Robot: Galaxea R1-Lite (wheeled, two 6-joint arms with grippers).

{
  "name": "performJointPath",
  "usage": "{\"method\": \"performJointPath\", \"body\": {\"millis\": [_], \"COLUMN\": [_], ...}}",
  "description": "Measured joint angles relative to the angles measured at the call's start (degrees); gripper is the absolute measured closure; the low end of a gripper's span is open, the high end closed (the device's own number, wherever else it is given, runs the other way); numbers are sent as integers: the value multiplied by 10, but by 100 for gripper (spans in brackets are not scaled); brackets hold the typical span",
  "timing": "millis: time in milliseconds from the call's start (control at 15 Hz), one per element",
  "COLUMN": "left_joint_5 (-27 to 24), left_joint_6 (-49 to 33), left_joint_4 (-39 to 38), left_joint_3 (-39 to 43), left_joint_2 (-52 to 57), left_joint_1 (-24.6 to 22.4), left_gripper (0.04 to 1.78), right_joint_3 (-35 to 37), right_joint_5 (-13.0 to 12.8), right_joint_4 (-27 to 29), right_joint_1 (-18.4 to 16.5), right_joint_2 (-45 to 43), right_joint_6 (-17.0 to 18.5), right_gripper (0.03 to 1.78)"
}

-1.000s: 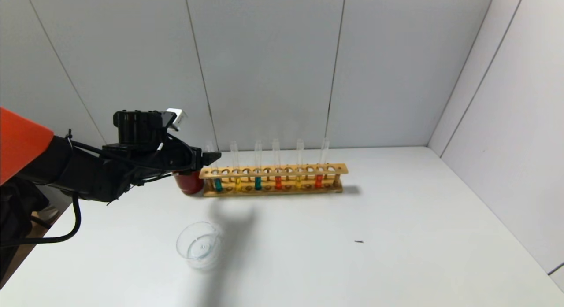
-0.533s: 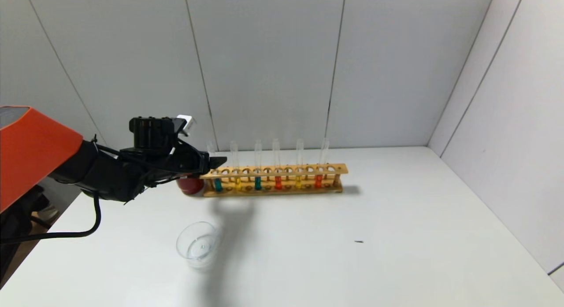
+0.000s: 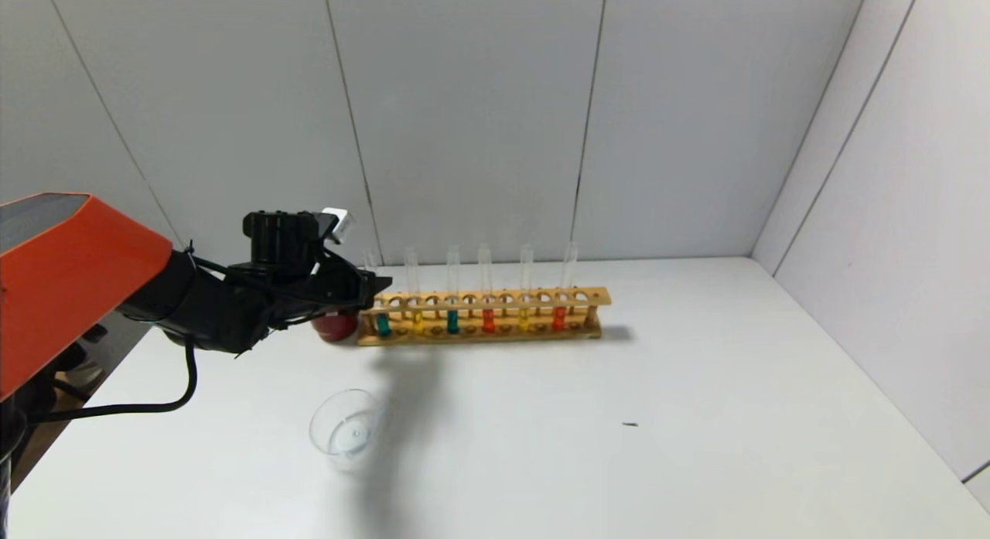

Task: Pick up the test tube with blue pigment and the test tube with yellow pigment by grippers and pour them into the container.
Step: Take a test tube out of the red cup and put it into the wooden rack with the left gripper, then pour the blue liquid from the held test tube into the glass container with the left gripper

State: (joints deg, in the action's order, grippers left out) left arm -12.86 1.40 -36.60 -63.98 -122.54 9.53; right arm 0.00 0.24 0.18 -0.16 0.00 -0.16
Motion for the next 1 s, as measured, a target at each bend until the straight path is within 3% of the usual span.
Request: {"method": "performJointPath", "body": {"millis": [133, 267, 733, 1000], "left_joint_5": [7, 7, 9, 9], "left_joint_6": [0, 0, 1, 2], "left_joint_4": [0, 0, 9, 59], "left_joint_3": [-3, -4, -17, -42], "left_joint_2": [-4, -5, 15, 74], "left_joint_1": [1, 2, 3, 6], "left_gripper": [130, 149, 150, 150], "right_joint_3": [0, 0, 0, 0], "right_joint_5": [0, 0, 0, 0], "right_joint_4": [0, 0, 0, 0], "right_joint_1": [0, 0, 0, 0], "right_joint_2": [0, 0, 0, 0], "right_joint_6": [0, 0, 0, 0], "right_gripper": [6, 6, 6, 6]}}
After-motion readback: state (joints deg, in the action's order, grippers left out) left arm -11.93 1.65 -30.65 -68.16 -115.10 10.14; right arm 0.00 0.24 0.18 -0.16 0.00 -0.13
